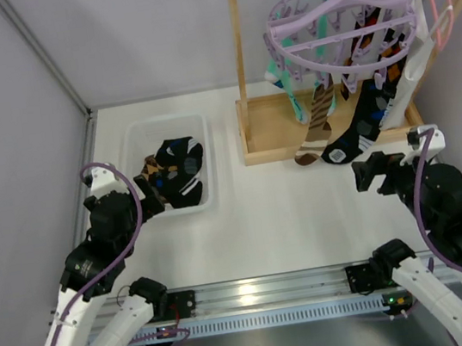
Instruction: Remove the socks clipped to the hanger
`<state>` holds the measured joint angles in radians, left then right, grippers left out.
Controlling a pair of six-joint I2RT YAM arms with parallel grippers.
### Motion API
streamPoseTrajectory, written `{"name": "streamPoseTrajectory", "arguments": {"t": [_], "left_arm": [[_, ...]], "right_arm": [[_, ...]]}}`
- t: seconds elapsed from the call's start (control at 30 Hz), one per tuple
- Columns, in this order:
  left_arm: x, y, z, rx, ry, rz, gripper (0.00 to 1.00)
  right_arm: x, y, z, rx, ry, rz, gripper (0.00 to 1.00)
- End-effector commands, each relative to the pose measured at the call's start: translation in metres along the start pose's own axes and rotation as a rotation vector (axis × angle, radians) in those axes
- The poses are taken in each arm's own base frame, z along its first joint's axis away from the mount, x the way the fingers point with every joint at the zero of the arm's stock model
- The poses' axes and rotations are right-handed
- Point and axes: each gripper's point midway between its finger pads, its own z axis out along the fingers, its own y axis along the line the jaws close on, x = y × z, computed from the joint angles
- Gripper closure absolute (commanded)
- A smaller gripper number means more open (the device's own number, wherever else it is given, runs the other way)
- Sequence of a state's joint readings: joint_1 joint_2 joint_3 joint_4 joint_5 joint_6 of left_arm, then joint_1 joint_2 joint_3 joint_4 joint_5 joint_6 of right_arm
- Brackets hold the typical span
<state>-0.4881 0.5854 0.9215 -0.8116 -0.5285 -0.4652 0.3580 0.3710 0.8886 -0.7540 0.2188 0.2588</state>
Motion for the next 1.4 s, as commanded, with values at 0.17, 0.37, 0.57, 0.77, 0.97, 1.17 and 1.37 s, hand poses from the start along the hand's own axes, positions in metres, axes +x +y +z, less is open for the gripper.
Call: {"name": "streamPoseTrajectory", "arguments": {"t": [0.17, 0.37, 0.57, 0.77, 0.97, 1.17, 1.37], "left_arm": [[-0.004, -0.006, 0.003, 0.020, -0.019, -0.004, 0.02], [-0.004, -0.007, 0.003, 0.027, -0.017, -0.006, 0.02], [-0.001, -0.012, 0.006, 0.040, 0.002, 0.005, 0.02], [0.004, -0.021, 0.008, 0.084, 0.027, 0.017, 0.02], [0.009, -0.029, 0.010, 0.121, 0.053, 0.032, 0.02], [0.009, -0.034, 0.008, 0.153, 0.049, 0.032, 0.02], [0.010, -0.036, 0.008, 0.169, 0.053, 0.038, 0.02]], "right_arm": [[-0.022, -0.002, -0.003, 0.003, -0.158, 0.065, 0.00], [-0.019, 0.016, 0.001, -0.103, -0.161, 0.038, 0.01], [-0.017, 0.016, 0.023, -0.075, -0.105, -0.054, 0.01], [-0.020, 0.025, 0.048, -0.088, -0.099, -0.080, 0.02], [-0.004, 0.081, 0.097, -0.337, -0.099, 0.017, 0.01], [0.005, 0.068, 0.141, -0.199, -0.168, 0.021, 0.01], [0.029, 0.058, 0.166, -0.028, -0.188, -0.037, 0.01]]}}
